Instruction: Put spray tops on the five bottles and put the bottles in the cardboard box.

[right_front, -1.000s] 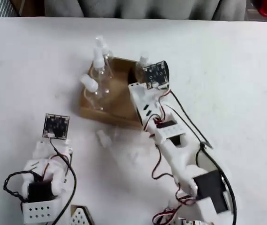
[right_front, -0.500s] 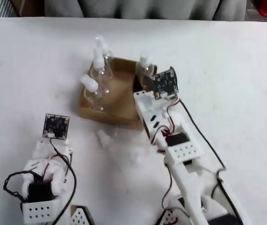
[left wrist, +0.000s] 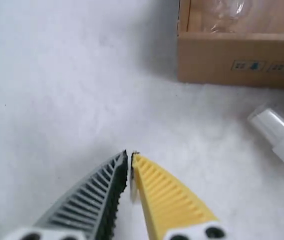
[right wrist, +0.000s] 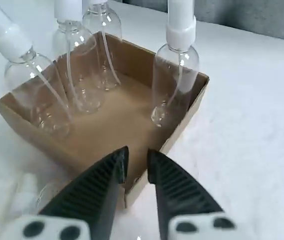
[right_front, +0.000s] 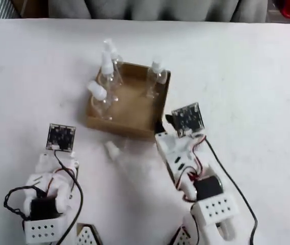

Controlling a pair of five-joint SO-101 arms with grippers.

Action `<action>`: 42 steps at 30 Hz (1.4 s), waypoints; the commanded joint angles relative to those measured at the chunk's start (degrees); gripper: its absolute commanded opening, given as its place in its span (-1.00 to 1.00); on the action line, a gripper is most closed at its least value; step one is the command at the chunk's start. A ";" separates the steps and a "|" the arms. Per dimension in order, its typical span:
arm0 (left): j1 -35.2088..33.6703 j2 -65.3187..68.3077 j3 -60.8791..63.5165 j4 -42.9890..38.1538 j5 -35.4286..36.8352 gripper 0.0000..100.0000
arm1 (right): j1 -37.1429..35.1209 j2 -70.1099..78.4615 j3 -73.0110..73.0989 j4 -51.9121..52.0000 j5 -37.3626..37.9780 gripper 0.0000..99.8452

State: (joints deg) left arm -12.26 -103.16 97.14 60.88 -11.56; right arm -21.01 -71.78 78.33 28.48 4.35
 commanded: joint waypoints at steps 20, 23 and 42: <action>-0.84 -0.48 -0.18 -0.35 -0.44 -0.96 | -20.88 -9.01 -1.14 13.14 0.62 -0.97; -0.84 -0.48 -0.18 -0.35 -0.44 -0.96 | -20.79 -4.18 -4.04 13.49 0.62 -0.97; -0.84 -0.48 -0.18 -0.35 -0.44 -0.96 | -20.88 30.11 -16.53 -0.92 0.53 -0.97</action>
State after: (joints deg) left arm -12.26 -103.16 97.14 60.88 -11.56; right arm -41.23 -45.23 65.05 32.53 4.35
